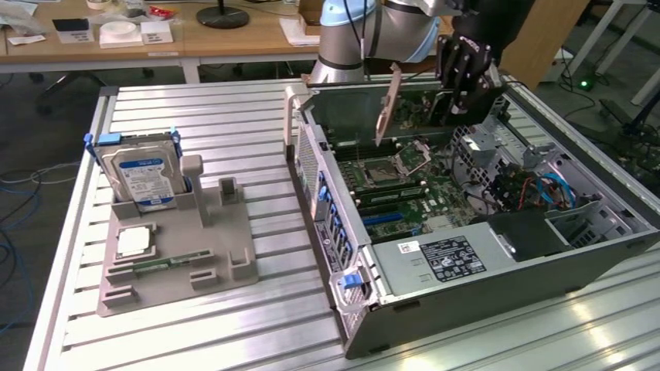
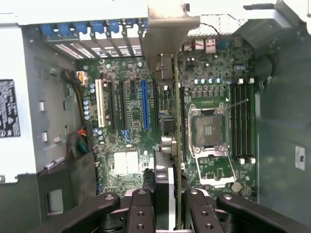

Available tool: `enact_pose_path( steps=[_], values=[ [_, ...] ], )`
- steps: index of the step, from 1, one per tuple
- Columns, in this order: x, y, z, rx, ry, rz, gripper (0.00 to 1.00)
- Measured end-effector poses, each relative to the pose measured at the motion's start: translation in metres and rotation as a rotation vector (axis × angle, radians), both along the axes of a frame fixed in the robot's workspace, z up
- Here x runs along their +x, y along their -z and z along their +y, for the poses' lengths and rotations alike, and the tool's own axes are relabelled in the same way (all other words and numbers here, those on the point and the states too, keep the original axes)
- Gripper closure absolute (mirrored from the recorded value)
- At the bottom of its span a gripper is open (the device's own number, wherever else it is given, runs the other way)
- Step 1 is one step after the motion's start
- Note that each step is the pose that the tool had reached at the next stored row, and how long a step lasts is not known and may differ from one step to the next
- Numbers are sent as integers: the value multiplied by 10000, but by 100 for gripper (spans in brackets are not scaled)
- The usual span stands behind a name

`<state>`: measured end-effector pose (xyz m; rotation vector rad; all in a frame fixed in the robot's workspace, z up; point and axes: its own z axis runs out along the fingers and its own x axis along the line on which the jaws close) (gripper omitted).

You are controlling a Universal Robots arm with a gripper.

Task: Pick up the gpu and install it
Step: 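Insert the gpu into the slot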

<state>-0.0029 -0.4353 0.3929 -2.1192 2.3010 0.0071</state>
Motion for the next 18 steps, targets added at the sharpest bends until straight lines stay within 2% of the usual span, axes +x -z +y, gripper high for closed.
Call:
enact_pose_path(
  steps=[14,16,17,18],
  values=[
    [0,255,8,-2,-35,1,72],
    [-1,276,8,47,-278,2,72],
    [-6,287,8,113,-360,0,72],
    [-28,301,9,138,-396,0,72]
  ],
)
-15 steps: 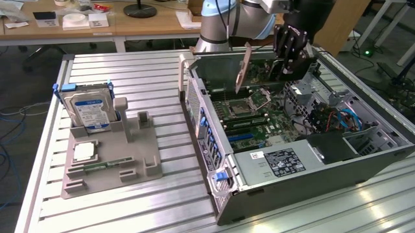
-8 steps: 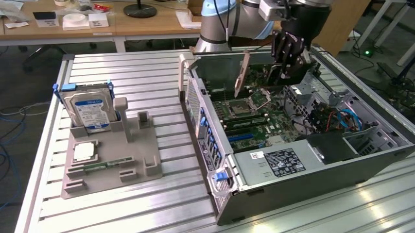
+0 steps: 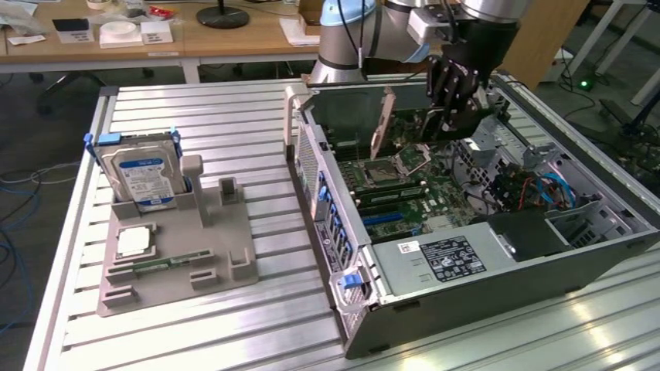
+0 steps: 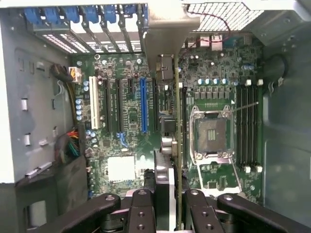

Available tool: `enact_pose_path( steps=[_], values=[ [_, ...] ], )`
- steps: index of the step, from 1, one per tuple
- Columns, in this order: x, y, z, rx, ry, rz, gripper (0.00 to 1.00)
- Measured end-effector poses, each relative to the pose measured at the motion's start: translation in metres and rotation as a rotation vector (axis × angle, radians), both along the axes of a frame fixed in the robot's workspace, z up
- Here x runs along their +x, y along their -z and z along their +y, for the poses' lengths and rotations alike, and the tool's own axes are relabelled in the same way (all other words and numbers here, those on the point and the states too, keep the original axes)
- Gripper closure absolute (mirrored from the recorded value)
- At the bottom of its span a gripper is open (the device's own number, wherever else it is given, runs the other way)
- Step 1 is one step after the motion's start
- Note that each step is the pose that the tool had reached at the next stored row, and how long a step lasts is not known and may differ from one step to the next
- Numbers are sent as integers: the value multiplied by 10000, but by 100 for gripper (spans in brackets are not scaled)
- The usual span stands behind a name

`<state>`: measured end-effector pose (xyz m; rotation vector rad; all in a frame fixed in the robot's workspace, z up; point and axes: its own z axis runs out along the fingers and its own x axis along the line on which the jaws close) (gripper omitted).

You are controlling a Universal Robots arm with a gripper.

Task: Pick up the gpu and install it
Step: 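Insert the gpu into the slot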

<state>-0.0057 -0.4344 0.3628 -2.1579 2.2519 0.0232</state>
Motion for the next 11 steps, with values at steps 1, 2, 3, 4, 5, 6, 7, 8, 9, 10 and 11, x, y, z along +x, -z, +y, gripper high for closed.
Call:
enact_pose_path(
  steps=[1,2,3,4,5,6,7,8,9,10,11],
  values=[
    [-26,14,0,-1,-3,-1,72],
    [-40,25,-1,-1,-2,0,72],
    [-46,35,-3,-2,-2,0,72],
    [-49,45,-8,-1,-3,0,72],
    [-50,51,-22,-3,-5,1,72],
    [-51,56,-45,-4,-5,3,72],
    [-51,64,-67,-1,-4,2,72],
    [-52,71,-90,-2,-5,2,72],
    [-54,78,-112,-3,-7,1,72],
    [-73,92,-116,2,-6,1,72],
    [-116,105,-116,0,-10,0,72]
  ],
)
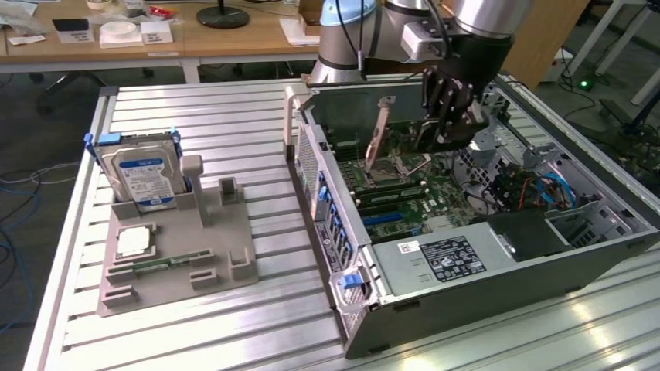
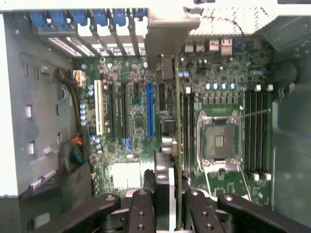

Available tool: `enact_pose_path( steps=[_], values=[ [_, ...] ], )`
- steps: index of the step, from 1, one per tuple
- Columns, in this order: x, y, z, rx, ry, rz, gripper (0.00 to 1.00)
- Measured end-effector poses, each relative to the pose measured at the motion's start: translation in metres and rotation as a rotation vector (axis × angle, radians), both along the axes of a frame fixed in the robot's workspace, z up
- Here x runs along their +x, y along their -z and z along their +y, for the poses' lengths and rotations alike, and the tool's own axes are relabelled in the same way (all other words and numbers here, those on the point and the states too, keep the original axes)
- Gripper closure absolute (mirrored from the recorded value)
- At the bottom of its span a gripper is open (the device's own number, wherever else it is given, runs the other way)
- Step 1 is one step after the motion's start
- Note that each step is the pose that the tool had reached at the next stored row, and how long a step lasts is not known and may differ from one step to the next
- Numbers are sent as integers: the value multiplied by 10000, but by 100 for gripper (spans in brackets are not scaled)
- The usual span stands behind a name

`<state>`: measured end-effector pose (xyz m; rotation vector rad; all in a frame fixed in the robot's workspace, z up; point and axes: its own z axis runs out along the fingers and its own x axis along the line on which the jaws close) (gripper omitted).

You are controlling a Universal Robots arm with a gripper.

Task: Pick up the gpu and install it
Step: 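Insert the gpu into the slot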

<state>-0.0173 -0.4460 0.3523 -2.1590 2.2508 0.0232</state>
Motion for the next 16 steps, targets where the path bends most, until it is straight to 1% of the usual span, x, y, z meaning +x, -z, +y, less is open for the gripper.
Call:
enact_pose_path(
  steps=[2,4,7,8,13,16],
  values=[
    [-78,29,0,-2,-1,2,72],
    [-101,65,-7,-5,-5,3,72],
    [-102,110,-49,-3,-17,7,72],
    [-102,128,-54,-4,-20,9,72],
    [-111,219,-54,-4,-37,10,72],
    [-170,274,-54,-5,-39,11,72]
  ],
)
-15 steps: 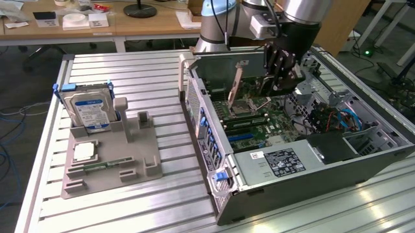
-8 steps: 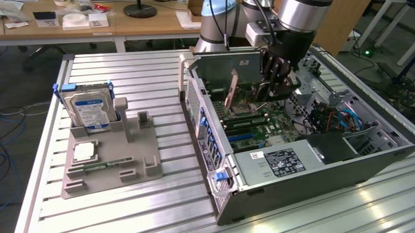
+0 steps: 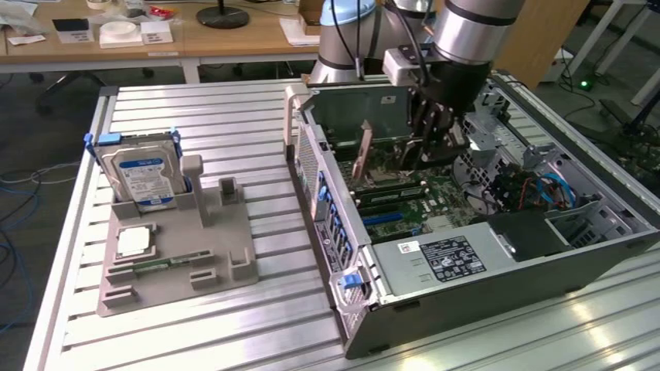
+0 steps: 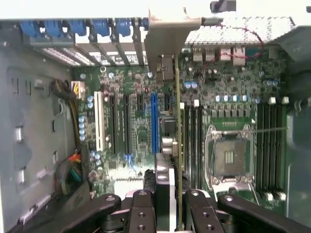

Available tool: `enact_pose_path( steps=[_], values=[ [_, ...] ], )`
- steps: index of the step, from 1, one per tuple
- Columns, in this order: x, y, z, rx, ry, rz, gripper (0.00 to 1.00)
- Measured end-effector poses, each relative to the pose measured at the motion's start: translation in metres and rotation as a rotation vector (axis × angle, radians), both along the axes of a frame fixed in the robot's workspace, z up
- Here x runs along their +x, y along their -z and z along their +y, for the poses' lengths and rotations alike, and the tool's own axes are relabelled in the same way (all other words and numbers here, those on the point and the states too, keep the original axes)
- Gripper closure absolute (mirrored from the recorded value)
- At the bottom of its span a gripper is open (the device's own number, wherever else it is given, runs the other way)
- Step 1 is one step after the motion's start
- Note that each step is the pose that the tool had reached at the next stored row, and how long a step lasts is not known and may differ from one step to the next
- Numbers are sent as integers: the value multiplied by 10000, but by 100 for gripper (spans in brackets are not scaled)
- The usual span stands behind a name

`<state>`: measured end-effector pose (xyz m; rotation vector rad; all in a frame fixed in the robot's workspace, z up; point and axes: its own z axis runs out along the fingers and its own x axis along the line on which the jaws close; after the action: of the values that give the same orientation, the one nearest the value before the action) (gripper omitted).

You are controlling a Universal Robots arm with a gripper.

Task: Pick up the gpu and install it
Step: 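Insert the gpu into the slot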

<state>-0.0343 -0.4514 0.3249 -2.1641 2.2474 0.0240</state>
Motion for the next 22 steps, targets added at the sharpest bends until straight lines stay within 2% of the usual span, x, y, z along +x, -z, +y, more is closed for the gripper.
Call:
enact_pose_path(
  steps=[10,12,14,22],
  values=[
    [-42,165,-14,-1,-13,1,72],
    [-43,186,-50,-4,-13,4,72],
    [-47,225,-60,-1,-10,11,72],
    [-73,246,-61,-4,-41,14,72]
  ],
)
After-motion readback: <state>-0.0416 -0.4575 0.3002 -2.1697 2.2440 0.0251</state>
